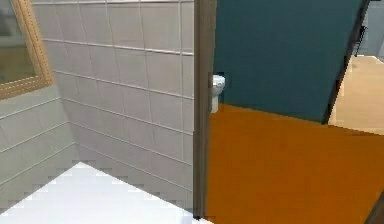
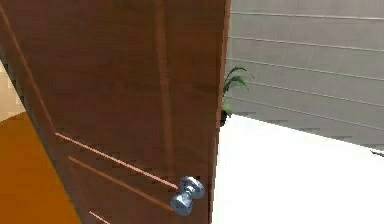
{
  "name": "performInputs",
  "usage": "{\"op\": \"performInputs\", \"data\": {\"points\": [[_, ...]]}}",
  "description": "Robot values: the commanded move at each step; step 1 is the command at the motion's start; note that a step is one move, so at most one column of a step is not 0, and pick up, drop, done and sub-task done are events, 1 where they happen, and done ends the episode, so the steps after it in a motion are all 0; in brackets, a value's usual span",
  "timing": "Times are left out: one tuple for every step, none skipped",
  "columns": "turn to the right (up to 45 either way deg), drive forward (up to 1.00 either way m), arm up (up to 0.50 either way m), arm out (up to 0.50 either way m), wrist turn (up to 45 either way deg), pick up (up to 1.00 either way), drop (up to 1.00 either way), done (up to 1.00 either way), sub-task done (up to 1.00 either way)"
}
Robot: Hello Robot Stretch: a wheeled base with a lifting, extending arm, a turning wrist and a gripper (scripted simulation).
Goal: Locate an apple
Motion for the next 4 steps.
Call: {"op": "performInputs", "data": {"points": [[24.0,0.0,0.0,0.0,0.0,0.0,0.0,0.0,0.0],[0.0,0.3,0.0,0.0,0.0,0.0,0.0,0.0,0.0],[9.0,0.0,0.0,0.0,0.0,0.0,0.0,0.0,0.0],[0.0,0.9,0.0,0.0,0.0,0.0,0.0,0.0,0.0]]}}
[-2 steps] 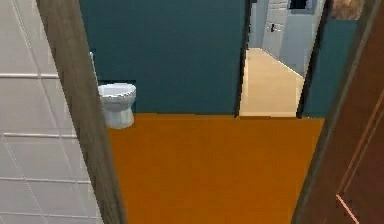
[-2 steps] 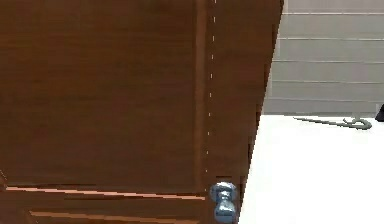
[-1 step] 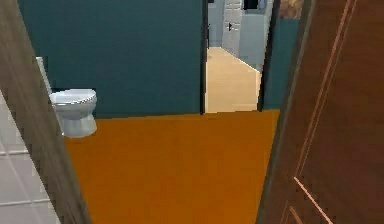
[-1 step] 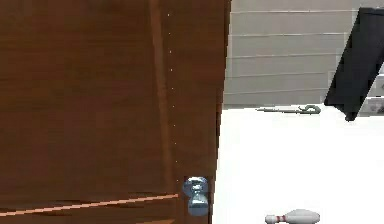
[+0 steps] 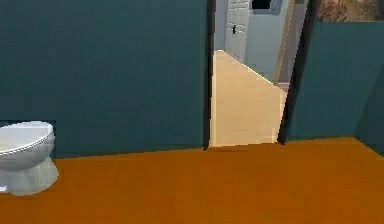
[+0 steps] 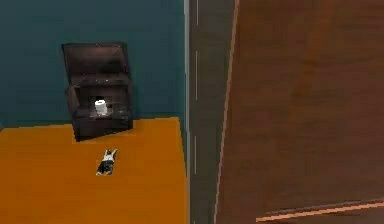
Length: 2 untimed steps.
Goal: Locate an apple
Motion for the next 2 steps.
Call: {"op": "performInputs", "data": {"points": [[15.0,0.0,0.0,0.0,0.0,0.0,0.0,0.0,0.0],[0.0,1.0,0.0,0.0,0.0,0.0,0.0,0.0,0.0]]}}
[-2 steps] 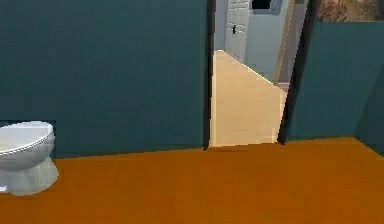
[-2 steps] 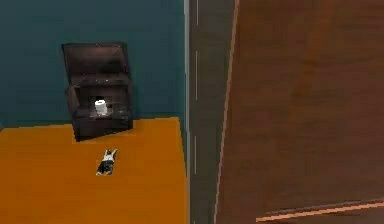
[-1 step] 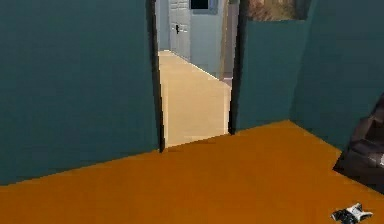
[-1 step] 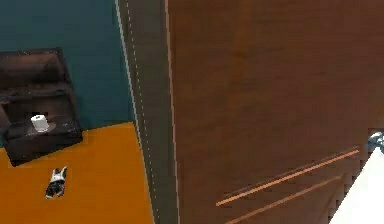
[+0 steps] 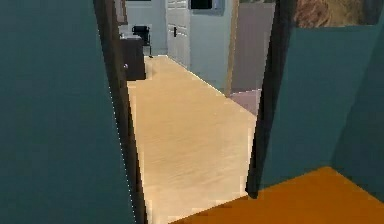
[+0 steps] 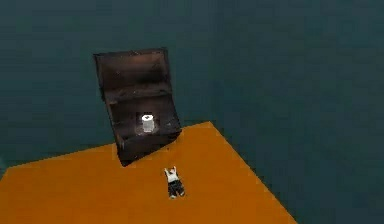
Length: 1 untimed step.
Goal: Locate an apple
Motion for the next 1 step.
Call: {"op": "performInputs", "data": {"points": [[3.0,0.0,0.0,0.0,0.0,0.0,0.0,0.0,0.0]]}}
